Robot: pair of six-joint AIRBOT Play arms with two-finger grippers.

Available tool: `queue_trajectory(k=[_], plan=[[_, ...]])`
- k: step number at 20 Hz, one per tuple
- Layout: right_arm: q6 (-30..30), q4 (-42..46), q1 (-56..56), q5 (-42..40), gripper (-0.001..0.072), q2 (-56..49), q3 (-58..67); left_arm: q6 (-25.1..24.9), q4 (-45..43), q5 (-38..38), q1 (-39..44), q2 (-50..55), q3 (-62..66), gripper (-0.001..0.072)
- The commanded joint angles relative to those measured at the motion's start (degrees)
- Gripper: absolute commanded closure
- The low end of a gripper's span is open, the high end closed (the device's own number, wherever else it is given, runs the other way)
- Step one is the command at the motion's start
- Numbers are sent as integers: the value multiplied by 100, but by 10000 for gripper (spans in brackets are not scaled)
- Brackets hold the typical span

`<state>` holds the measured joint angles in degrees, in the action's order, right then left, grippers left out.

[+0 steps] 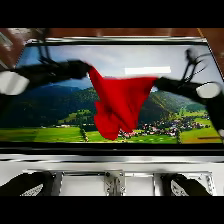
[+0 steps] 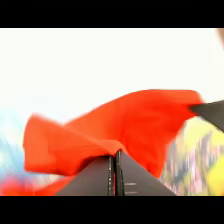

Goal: Fold the shirts.

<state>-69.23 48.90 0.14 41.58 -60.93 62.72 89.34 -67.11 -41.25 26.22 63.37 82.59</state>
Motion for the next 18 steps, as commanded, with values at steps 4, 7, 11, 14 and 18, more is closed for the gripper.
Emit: queue_trajectory(k=[4, 7, 11, 14, 18], plan=[[59, 382, -278, -498, 655, 1996, 1880, -17, -1749, -321, -61, -1561, 1440, 667], [-466, 997, -295, -450, 655, 2509, 2055, 651, -3241, -1679, -61, -2002, 1440, 666], [-1001, 1056, -295, 509, 655, 2691, 2055, 634, -3418, -1178, -61, -2201, 1440, 666], [-1023, 981, -293, 1565, 655, 2557, 2052, 640, -3709, 431, -109, -2013, 1440, 666], [-1078, 1014, -293, 2494, 655, 2258, 2052, 1517, -3681, 1467, -787, -1394, 1440, 666]])
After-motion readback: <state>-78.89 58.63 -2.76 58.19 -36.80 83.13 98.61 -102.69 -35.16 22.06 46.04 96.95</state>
